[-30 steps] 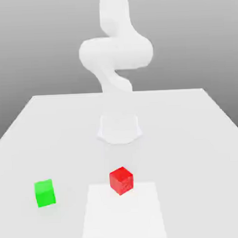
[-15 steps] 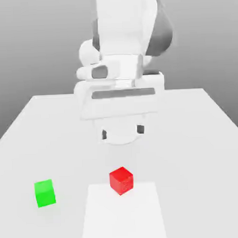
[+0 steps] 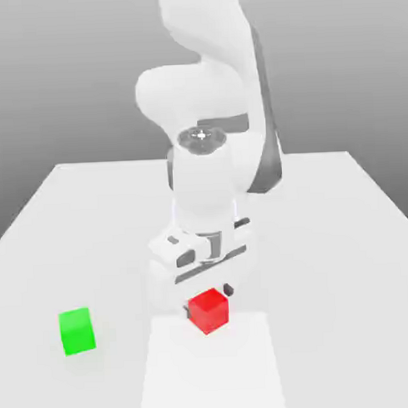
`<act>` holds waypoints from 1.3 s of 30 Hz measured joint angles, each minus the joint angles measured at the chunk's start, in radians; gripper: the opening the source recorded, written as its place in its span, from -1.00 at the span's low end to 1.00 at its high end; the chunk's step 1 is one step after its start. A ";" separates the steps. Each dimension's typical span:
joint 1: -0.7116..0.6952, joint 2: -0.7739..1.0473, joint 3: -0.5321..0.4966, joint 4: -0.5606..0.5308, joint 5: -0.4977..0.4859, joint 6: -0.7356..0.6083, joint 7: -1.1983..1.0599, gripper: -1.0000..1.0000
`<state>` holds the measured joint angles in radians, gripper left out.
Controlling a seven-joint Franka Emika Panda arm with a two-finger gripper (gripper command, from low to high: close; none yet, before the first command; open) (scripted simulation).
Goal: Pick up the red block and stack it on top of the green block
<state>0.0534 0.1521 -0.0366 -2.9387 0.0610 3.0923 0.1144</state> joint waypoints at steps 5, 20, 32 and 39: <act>-0.014 0.014 0.014 0.001 0.002 0.012 -0.002 -1.00; 0.019 -0.242 -0.050 -0.030 -0.109 -0.212 0.078 -1.00; -0.154 -0.262 -0.145 0.087 -0.088 -0.349 0.390 -1.00; -0.296 -0.230 -0.233 0.188 -0.096 -0.418 0.649 -1.00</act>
<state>-0.2422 -0.0778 -0.2701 -2.7505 -0.0349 2.6747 0.7636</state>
